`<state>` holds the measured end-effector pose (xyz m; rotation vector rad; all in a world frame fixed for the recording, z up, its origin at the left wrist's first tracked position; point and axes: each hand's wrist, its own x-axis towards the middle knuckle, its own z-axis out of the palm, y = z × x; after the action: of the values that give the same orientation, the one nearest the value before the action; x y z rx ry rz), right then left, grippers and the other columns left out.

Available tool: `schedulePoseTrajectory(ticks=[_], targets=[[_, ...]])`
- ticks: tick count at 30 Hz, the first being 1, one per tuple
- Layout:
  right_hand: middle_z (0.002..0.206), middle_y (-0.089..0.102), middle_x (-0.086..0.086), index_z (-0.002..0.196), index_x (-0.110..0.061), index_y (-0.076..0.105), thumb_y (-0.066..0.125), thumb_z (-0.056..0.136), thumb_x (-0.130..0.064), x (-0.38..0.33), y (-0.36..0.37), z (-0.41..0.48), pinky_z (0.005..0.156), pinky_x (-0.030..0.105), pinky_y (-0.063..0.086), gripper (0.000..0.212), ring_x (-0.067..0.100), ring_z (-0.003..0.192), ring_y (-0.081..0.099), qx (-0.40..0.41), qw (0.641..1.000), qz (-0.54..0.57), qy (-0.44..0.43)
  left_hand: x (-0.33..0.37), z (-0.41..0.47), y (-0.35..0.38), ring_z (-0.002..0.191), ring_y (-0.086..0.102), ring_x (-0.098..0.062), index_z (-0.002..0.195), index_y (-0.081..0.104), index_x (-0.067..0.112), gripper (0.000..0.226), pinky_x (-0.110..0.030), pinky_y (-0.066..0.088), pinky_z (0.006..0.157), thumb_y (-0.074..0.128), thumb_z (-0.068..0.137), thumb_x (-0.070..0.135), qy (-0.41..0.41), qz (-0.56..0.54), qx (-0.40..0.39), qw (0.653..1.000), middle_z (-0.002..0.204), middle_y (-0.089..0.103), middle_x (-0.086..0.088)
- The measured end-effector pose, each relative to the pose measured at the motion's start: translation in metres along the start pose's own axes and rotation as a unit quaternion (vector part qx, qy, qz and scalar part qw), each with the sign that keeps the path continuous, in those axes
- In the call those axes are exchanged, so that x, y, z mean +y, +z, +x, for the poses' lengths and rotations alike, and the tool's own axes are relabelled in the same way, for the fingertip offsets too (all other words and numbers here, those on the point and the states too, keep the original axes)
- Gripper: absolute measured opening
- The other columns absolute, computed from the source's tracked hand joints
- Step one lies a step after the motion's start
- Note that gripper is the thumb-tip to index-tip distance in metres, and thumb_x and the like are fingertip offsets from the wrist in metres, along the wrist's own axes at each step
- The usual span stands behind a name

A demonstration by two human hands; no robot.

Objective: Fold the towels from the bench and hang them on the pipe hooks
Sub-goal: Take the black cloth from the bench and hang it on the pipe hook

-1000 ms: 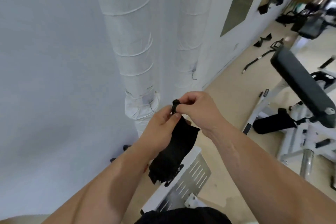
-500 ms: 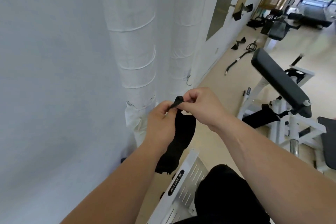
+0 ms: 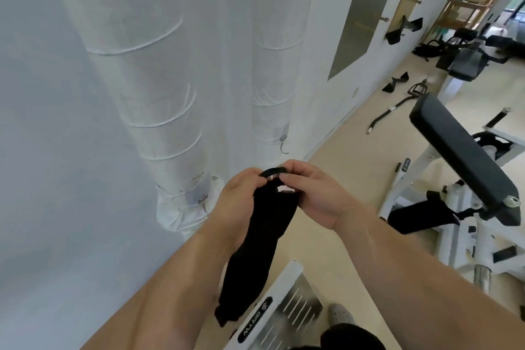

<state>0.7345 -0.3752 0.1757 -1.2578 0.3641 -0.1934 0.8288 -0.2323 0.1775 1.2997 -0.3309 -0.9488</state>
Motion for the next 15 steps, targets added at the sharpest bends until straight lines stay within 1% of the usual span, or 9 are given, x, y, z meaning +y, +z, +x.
schedulePoseTrajectory(ticks=[2,3,5,8,9,11,12,13,15], targets=[[0.103,0.066,0.012,0.093,-0.01,0.065,0.063,0.09,-0.014,0.005,-0.045,0.016,0.085,0.032,0.048,0.006,0.02,0.096,0.062,-0.026,0.997,0.072,0.016,-0.01,0.032,0.027,0.071,0.058,-0.024,0.091,0.062,0.01,0.011,-0.031,0.048,0.061,0.054,0.097,0.015,0.004,0.018,0.01,1.0,0.08,0.058,-0.012],[0.104,0.065,0.013,0.096,-0.008,0.063,0.063,0.091,-0.014,0.008,-0.067,0.025,0.087,0.032,0.048,0.008,0.021,0.098,0.061,-0.039,0.995,0.086,0.024,-0.016,0.049,0.04,0.065,0.057,-0.022,0.089,0.061,0.011,0.011,-0.028,0.047,0.056,0.057,0.097,0.016,0.007,0.035,0.025,0.999,0.078,0.058,-0.012],[0.106,0.062,0.016,0.098,-0.005,0.062,0.065,0.09,-0.015,0.011,-0.081,0.035,0.089,0.034,0.046,0.014,0.025,0.102,0.059,-0.037,0.994,0.102,0.031,-0.022,0.065,0.043,0.06,0.052,-0.02,0.082,0.059,0.014,0.016,-0.025,0.041,0.05,0.06,0.097,0.02,0.016,0.089,0.041,0.995,0.073,0.055,-0.011],[0.102,0.061,0.017,0.09,-0.005,0.063,0.067,0.085,-0.016,0.015,-0.131,0.062,0.09,0.035,0.046,0.013,0.025,0.102,0.059,-0.042,0.992,0.109,0.051,-0.04,0.108,0.076,0.068,0.048,-0.021,0.083,0.059,0.007,0.019,-0.024,0.039,0.054,0.063,0.094,0.021,0.025,0.124,0.089,0.988,0.076,0.05,-0.011],[0.099,0.062,0.017,0.087,-0.004,0.064,0.067,0.083,-0.015,0.018,-0.145,0.071,0.09,0.035,0.047,0.012,0.025,0.1,0.061,-0.036,0.993,0.098,0.057,-0.044,0.119,0.082,0.069,0.047,-0.021,0.084,0.06,0.004,0.019,-0.021,0.04,0.054,0.064,0.094,0.02,0.023,0.132,0.105,0.986,0.077,0.051,-0.01],[0.091,0.065,0.015,0.085,-0.003,0.065,0.067,0.08,-0.013,0.023,-0.165,0.086,0.082,0.029,0.052,0.012,0.023,0.092,0.065,-0.035,0.994,0.077,0.069,-0.055,0.14,0.089,0.067,0.05,-0.014,0.087,0.063,0.003,0.011,-0.011,0.04,0.052,0.064,0.094,0.012,0.02,0.14,0.126,0.982,0.077,0.052,-0.01],[0.09,0.066,0.014,0.086,-0.003,0.066,0.068,0.081,-0.012,0.026,-0.175,0.092,0.077,0.027,0.053,0.011,0.022,0.088,0.065,-0.045,0.994,0.067,0.074,-0.06,0.149,0.09,0.064,0.052,-0.01,0.088,0.064,0.003,0.009,-0.009,0.041,0.053,0.063,0.094,0.009,0.016,0.14,0.134,0.981,0.077,0.055,-0.009],[0.09,0.066,0.015,0.087,-0.003,0.066,0.068,0.083,-0.012,0.031,-0.184,0.099,0.076,0.027,0.053,0.01,0.024,0.088,0.065,-0.058,0.994,0.051,0.078,-0.067,0.157,0.09,0.063,0.053,-0.007,0.087,0.066,0.005,0.008,-0.011,0.043,0.058,0.063,0.094,0.008,0.009,0.134,0.141,0.981,0.076,0.058,-0.007],[0.093,0.063,0.017,0.088,-0.006,0.066,0.069,0.086,-0.015,0.041,-0.199,0.115,0.08,0.031,0.051,0.01,0.028,0.089,0.062,-0.076,0.994,0.016,0.083,-0.081,0.172,0.088,0.067,0.056,-0.006,0.086,0.068,0.01,0.008,-0.023,0.042,0.07,0.064,0.093,0.011,0.002,0.113,0.166,0.98,0.076,0.063,0.001]])
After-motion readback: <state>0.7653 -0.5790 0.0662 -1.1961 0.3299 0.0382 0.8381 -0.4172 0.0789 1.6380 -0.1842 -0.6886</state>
